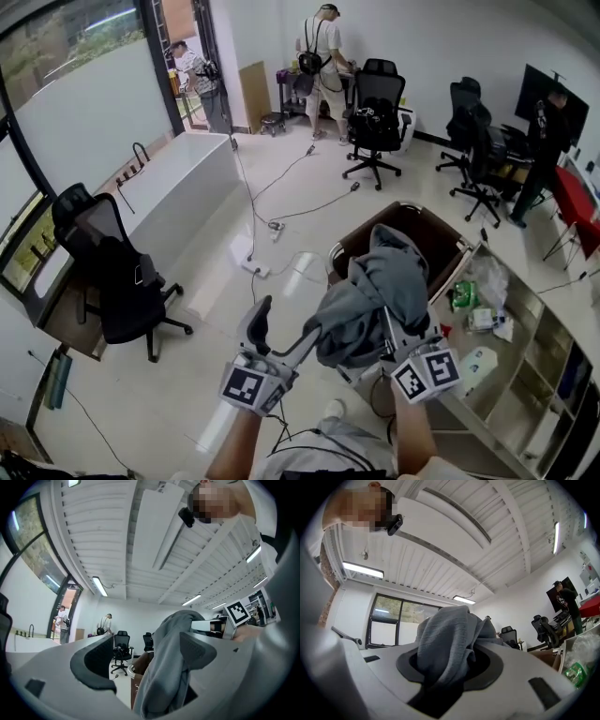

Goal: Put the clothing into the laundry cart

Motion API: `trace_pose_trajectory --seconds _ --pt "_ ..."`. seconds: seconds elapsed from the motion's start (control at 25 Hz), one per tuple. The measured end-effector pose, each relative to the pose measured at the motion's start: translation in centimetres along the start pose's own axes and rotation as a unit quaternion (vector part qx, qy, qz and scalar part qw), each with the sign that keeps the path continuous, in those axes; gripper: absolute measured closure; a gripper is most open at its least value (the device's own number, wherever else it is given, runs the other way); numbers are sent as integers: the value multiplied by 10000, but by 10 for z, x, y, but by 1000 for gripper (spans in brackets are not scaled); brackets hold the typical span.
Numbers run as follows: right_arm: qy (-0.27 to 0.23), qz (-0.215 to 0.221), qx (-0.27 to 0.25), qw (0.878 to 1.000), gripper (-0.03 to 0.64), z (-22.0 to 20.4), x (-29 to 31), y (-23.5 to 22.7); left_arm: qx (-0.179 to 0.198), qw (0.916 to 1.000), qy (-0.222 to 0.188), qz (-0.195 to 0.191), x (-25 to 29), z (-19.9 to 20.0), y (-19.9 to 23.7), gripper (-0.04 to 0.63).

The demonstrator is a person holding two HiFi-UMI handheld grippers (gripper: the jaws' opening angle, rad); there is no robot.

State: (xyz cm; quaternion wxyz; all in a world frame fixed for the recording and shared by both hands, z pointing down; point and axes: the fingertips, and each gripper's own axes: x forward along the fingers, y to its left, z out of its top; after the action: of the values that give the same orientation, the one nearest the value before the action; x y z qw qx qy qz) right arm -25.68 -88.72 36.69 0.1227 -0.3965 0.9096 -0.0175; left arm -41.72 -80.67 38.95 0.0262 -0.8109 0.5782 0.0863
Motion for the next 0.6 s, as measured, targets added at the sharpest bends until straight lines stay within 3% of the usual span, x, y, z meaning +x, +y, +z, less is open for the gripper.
trace_pose_trajectory --seconds 0.32,0.6 --pt "814 -63 302 9962 430 -40 45 -42 216 9994 -23 265 52 -19 28 178" --pt "1706 -1015 136 9800 370 -88 59 -90 76 9999 124 75 78 -27 41 178"
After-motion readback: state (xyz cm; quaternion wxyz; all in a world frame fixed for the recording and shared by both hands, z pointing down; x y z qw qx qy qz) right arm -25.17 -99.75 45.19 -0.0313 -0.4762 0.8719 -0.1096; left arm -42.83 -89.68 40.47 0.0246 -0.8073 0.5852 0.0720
